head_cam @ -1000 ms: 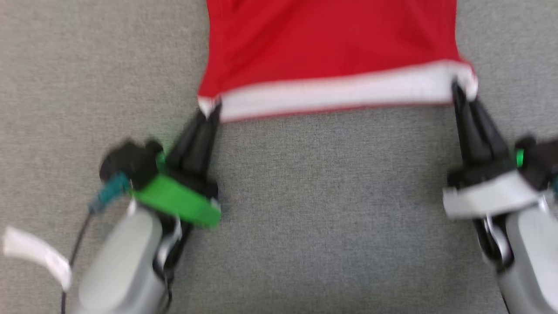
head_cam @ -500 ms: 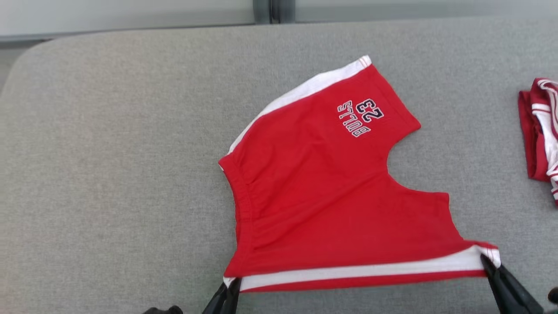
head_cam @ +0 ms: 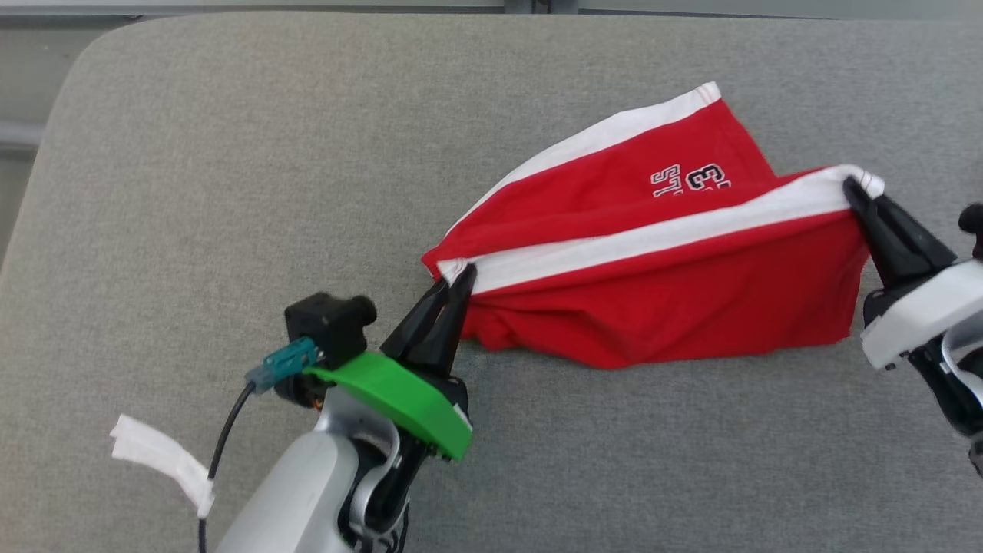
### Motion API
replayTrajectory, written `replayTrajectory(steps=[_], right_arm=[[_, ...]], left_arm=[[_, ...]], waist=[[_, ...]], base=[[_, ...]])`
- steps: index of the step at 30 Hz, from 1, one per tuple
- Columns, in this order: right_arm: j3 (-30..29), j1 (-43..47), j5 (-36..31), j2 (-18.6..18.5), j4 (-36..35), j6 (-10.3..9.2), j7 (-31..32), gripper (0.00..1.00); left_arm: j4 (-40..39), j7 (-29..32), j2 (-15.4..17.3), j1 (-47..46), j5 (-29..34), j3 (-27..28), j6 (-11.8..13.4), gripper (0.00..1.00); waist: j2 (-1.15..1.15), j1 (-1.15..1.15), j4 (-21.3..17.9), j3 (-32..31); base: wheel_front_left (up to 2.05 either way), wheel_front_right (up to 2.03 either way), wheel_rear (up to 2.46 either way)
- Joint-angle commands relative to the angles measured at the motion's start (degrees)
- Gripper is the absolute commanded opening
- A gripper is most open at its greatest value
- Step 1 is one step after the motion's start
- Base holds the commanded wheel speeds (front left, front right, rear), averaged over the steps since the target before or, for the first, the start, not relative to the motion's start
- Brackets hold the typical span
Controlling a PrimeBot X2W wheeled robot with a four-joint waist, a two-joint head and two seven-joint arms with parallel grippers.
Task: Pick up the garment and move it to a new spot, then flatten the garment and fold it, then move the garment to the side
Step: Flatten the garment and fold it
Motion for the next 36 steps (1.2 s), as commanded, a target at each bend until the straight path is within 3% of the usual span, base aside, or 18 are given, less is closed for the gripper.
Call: replayTrajectory(steps=[1, 14, 15, 16, 17, 18, 19, 28, 36], right_arm=[[1.38, -3.61, -0.27, -1.40, 1.95, -0.08, 1.06, 0.00], [10.82, -24.38, 1.51, -3.37, 18.67, -0.08, 5.01, 0.00], [11.45, -25.34, 1.33, -3.34, 19.50, -0.08, 4.96, 0.00], [11.79, -26.01, 1.41, -3.24, 20.14, -0.08, 4.76, 0.18], [12.12, -26.78, 1.41, -3.25, 20.95, -0.08, 4.53, 0.66], [12.29, -27.44, 1.03, -3.39, 21.52, -0.08, 4.14, 0.89], [12.17, -28.15, 0.83, -3.37, 22.39, -0.08, 3.88, 1.00], [10.59, -31.97, -2.01, -2.69, 27.26, -0.08, 3.18, 1.00], [8.07, -31.33, -2.95, -1.49, 27.05, -0.08, 0.13, 1.00]], left_arm=[[2.03, 0.39, -1.01, -3.74, 0.54, -0.22, -0.53, 0.00], [19.02, -1.52, -4.69, -18.28, -1.62, -4.02, -1.49, 0.00], [19.77, -1.95, -4.78, -18.68, -2.32, -4.61, -1.86, 0.38], [20.19, -2.51, -4.81, -18.88, -2.83, -5.02, -2.19, 0.58], [20.53, -3.36, -4.82, -19.30, -3.11, -5.56, -2.53, 1.00], [20.63, -4.25, -4.84, -19.63, -3.60, -5.98, -2.74, 1.00], [20.80, -4.97, -4.86, -19.82, -4.24, -6.61, -2.99, 1.00], [21.48, -10.82, -4.87, -22.62, -7.33, -9.42, -2.77, 1.00], [24.62, -14.32, -4.71, -24.09, -6.57, -8.13, -1.25, 1.00]], waist=[[0.00, 0.01, 8.34, 8.67], [0.00, 0.01, 11.56, 11.35], [0.00, 0.01, 11.68, 11.37], [0.00, 0.01, 11.75, 11.36], [0.00, 0.01, 11.81, 11.33], [0.00, 0.01, 11.85, 11.31], [0.00, 0.01, 11.88, 11.28], [0.00, 0.01, 11.43, 11.30], [0.00, 0.01, 9.88, 10.02]], base=[[0.00, 0.00, 0.00], [0.00, 0.00, 0.00], [0.00, 0.00, 0.00], [0.00, 0.00, 0.00], [0.00, 0.00, 0.00], [0.00, 0.00, 0.00], [0.00, 0.00, 0.00], [0.00, 0.00, 0.00], [0.00, 0.00, 0.00]])
